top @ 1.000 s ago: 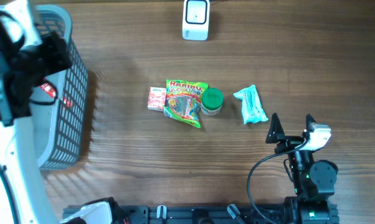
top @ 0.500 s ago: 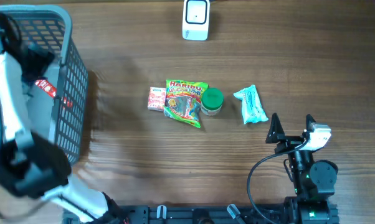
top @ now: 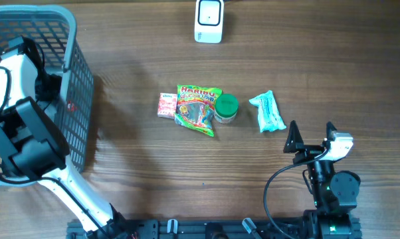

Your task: Scan the item barcode

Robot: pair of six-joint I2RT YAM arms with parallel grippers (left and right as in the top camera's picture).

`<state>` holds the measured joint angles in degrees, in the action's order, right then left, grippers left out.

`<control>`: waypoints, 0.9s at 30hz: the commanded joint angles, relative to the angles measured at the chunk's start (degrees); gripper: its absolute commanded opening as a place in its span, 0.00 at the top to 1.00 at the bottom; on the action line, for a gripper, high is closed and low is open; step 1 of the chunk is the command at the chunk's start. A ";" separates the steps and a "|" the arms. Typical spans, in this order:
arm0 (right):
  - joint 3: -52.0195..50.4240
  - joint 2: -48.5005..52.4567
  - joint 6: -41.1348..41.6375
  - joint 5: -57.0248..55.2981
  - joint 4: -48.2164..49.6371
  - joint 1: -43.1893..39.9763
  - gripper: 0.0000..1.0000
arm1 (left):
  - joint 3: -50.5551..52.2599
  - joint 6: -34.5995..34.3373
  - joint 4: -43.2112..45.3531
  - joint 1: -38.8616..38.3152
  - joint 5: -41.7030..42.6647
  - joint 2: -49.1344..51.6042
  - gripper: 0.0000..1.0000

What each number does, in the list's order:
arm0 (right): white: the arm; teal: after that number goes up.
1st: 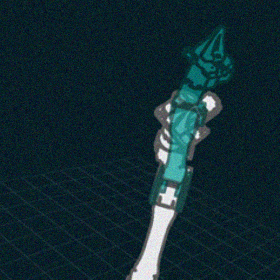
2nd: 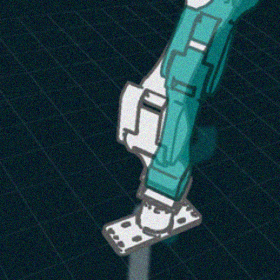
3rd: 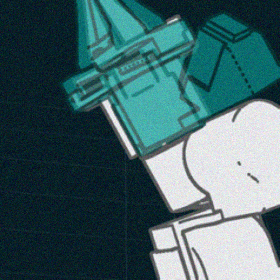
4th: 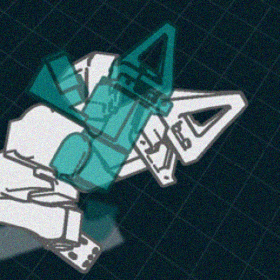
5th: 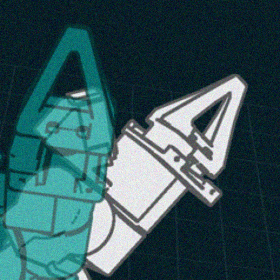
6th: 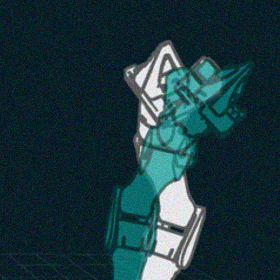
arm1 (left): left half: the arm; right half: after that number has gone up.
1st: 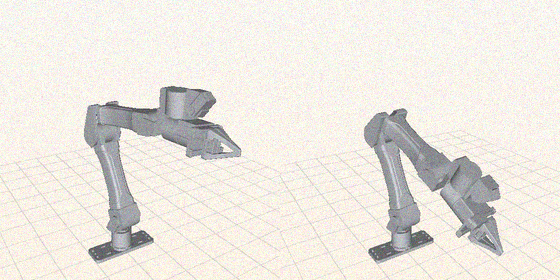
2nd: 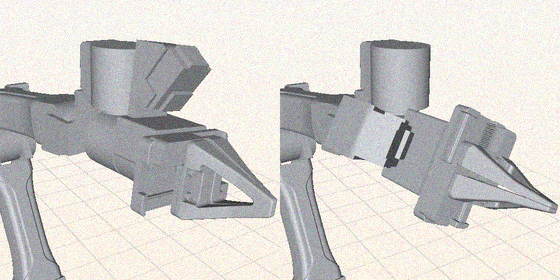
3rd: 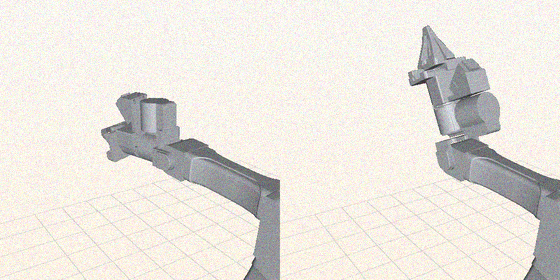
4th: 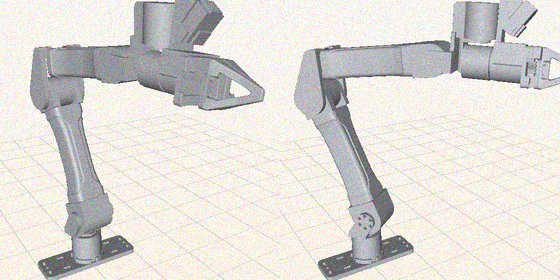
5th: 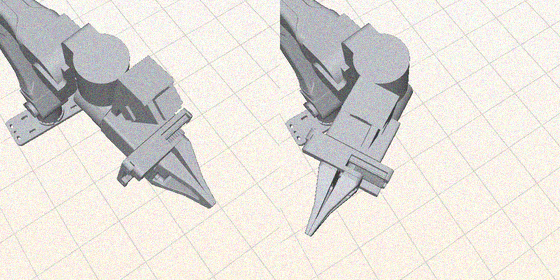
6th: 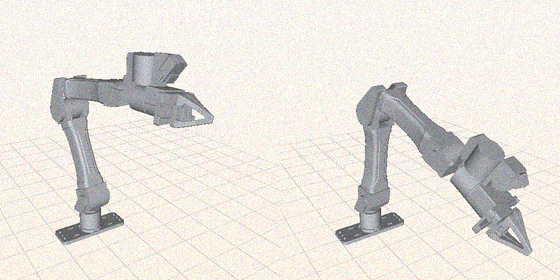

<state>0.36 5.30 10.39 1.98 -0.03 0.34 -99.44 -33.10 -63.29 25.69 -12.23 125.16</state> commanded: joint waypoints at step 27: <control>-0.07 -0.13 0.26 0.68 0.13 0.13 0.00 | -7.37 4.07 -5.16 2.99 13.07 -37.83 0.96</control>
<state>0.36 5.30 10.39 1.98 -0.03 0.34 -107.33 -31.81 -68.05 32.16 -7.70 90.35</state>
